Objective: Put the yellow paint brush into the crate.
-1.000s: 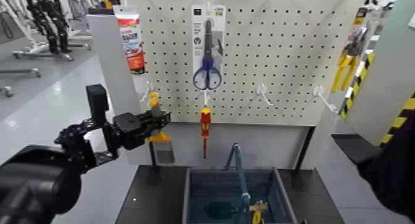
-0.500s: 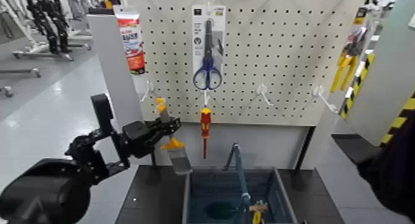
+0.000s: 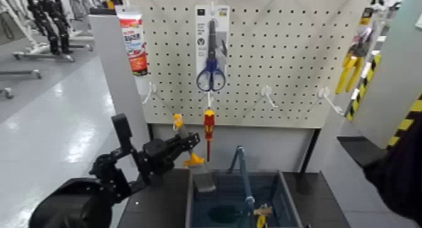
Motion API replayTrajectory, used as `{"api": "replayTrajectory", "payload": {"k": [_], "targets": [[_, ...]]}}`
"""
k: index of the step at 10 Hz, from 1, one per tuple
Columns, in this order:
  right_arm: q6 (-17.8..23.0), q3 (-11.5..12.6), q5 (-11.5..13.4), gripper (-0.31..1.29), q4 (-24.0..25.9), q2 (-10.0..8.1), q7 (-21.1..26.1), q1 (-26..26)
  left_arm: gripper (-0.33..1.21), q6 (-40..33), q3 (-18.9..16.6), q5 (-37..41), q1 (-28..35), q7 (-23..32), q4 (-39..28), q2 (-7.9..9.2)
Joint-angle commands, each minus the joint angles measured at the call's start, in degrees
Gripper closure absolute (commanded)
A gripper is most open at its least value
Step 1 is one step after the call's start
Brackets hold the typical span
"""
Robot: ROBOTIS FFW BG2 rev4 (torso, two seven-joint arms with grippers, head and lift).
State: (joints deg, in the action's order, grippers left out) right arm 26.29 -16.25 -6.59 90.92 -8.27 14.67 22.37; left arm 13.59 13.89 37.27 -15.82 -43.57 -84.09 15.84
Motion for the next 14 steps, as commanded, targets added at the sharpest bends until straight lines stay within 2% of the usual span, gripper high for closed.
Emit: {"api": "replayTrajectory", "payload": {"k": [1, 4, 6, 11, 12, 13, 14], "targets": [[0.07, -0.10, 0.00, 0.13, -0.05, 0.09, 0.00, -0.04, 1.13, -3.22, 4.74, 2.20, -1.05, 0.24, 5.51, -0.73], [0.16, -0.18, -0.09, 0.13, -0.22, 0.18, 0.00, -0.13, 1.13, -4.36, 11.07, 2.90, -2.72, 0.68, 11.23, -1.17], [0.34, -0.36, -0.18, 0.13, -0.40, 0.18, 0.00, -0.22, 1.13, -4.45, 14.06, 3.51, -3.51, 0.68, 13.86, -1.43], [0.78, -0.45, -0.61, 0.13, -0.75, 0.18, 0.00, -0.40, 1.13, -3.92, 17.57, 4.39, -4.66, 1.20, 17.11, -1.69], [0.86, -0.54, -0.70, 0.13, -0.84, 0.09, 0.00, -0.40, 1.07, -2.61, 17.84, 4.39, -4.83, 1.99, 16.94, -1.61], [1.04, -0.45, -0.88, 0.13, -0.84, 0.00, 0.00, -0.40, 0.67, -1.64, 17.92, 4.39, -4.83, 3.31, 16.41, -1.61], [1.04, -0.45, -0.97, 0.13, -0.92, 0.00, 0.00, -0.40, 0.37, -1.20, 17.75, 4.39, -4.74, 4.45, 15.97, -1.52]]}}
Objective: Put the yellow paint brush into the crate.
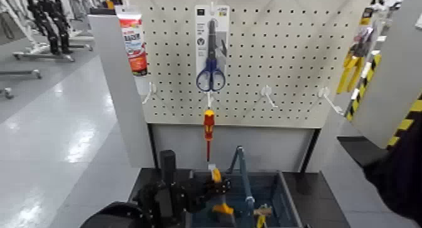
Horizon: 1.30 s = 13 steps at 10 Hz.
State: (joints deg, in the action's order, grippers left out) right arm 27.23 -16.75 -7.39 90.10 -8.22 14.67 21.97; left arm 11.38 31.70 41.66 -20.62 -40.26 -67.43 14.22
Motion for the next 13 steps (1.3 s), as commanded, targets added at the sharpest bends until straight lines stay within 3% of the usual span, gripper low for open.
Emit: {"api": "replayTrajectory", "payload": {"k": [1, 3, 5, 13], "targets": [[0.28, 0.14, -0.25, 0.13, -0.19, -0.05, 0.00, 0.00, 0.22, 1.27, -0.24, 0.00, -0.04, 1.59, -0.95, 0.11], [0.37, 0.06, -0.43, 0.13, -0.19, -0.13, 0.00, 0.00, 0.07, 0.92, -1.29, -0.88, 0.49, 3.44, -2.27, 0.37], [0.37, 0.14, -0.60, 0.13, -0.27, -0.31, 0.00, 0.00, 0.15, 1.36, -3.84, -6.15, 1.90, 7.22, -6.40, 0.90], [0.19, 0.14, -0.78, 0.13, -0.10, -0.13, 0.00, 0.09, 0.15, 3.03, -11.84, -20.92, 7.43, 12.14, -18.88, 1.34]]}}
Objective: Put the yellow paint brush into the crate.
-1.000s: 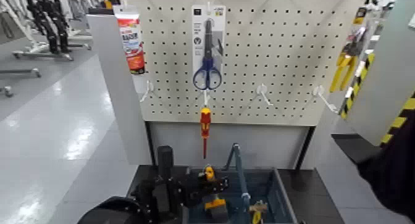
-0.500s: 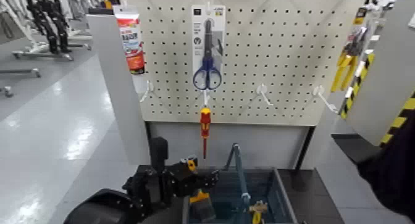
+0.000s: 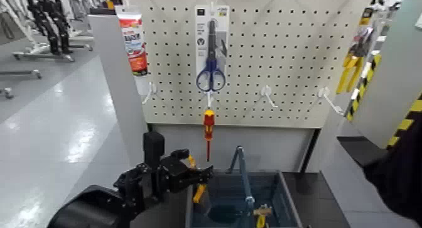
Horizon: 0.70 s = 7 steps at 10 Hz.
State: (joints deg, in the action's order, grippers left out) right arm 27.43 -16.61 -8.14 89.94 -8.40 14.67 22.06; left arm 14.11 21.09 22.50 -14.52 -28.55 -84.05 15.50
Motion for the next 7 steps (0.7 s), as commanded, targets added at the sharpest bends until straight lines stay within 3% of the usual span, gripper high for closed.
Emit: {"api": "replayTrajectory", "payload": {"k": [1, 5, 7], "targets": [[-0.09, 0.00, -0.04, 0.13, 0.15, 0.05, 0.00, 0.09, 0.15, -1.63, -1.84, -3.08, 2.48, 1.04, -3.05, 0.06], [0.52, 0.44, -0.04, 0.13, 0.15, 0.32, -0.08, 0.44, 0.15, -13.93, -6.41, -10.02, 12.50, 12.03, -7.09, -2.23], [1.05, 0.79, 0.05, 0.13, 0.24, 0.49, -0.08, 0.62, 0.15, -15.25, -9.13, -11.25, 16.02, 12.82, -7.18, -3.64]]}}
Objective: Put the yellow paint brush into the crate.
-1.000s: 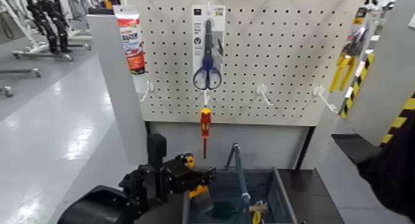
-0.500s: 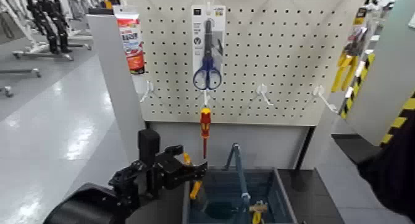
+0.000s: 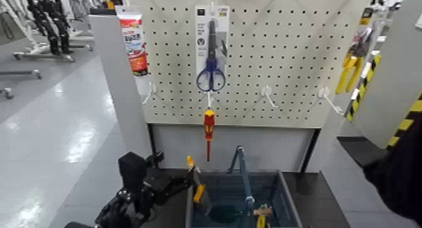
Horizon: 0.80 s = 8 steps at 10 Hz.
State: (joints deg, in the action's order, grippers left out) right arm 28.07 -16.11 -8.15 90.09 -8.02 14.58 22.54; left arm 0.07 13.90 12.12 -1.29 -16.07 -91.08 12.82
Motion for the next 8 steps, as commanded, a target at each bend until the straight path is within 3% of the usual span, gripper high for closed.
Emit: {"api": "replayTrajectory", "payload": {"k": [1, 4, 8], "targets": [[0.85, 0.38, 0.15, 0.13, -0.01, 0.20, 0.01, 0.14, 0.15, -2.00, -2.65, -0.96, 4.81, 1.83, -0.42, -1.04], [2.34, 1.00, 1.56, 0.13, -0.01, 0.64, 0.01, 0.58, 0.16, -4.29, -4.32, -2.37, 9.29, 5.08, -1.47, -1.57], [3.40, 1.44, 3.49, 0.12, 0.26, 0.90, 0.18, 0.75, 0.16, -12.64, -3.79, -3.16, 14.30, 10.97, -0.86, -1.83]]}}
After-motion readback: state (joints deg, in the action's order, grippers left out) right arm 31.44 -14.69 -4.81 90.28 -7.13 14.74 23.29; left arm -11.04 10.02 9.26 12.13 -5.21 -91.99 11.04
